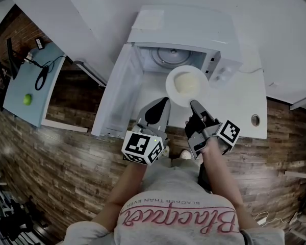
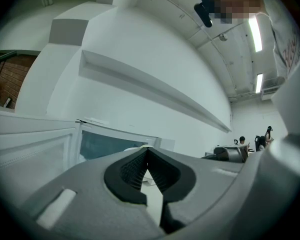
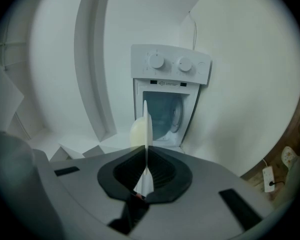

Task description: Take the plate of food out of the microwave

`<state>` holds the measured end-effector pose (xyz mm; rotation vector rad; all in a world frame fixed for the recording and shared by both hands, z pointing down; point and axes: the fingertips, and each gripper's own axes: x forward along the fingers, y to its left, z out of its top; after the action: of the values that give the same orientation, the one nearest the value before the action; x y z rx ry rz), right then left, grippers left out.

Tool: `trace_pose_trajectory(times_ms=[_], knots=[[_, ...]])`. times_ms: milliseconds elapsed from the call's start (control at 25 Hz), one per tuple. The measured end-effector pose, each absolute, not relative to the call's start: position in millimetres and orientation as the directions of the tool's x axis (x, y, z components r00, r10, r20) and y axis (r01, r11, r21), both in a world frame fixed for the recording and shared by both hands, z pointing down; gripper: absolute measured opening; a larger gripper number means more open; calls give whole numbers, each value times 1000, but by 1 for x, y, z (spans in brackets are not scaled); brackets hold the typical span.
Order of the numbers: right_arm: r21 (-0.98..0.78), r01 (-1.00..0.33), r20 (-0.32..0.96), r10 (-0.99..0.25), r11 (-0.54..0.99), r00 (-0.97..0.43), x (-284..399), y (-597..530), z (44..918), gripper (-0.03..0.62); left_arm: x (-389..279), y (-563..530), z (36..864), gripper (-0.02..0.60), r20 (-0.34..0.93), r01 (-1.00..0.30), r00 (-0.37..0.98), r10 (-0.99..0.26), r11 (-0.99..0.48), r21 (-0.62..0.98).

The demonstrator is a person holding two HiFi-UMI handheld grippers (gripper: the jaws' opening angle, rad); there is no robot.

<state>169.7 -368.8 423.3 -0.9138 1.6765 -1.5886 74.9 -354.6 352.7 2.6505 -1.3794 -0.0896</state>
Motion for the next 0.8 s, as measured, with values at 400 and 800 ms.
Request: trace_pose_trajectory(times_ms=[400, 800], knots=[[-997, -52, -24, -832, 64, -555, 171, -368, 395, 23, 76, -361, 330, 5, -34, -806, 574, -818, -572, 154], [-994, -49, -58, -828, 102, -558, 172, -367, 376, 23, 79, -362, 309, 5, -90, -803, 570, -817, -577, 148]])
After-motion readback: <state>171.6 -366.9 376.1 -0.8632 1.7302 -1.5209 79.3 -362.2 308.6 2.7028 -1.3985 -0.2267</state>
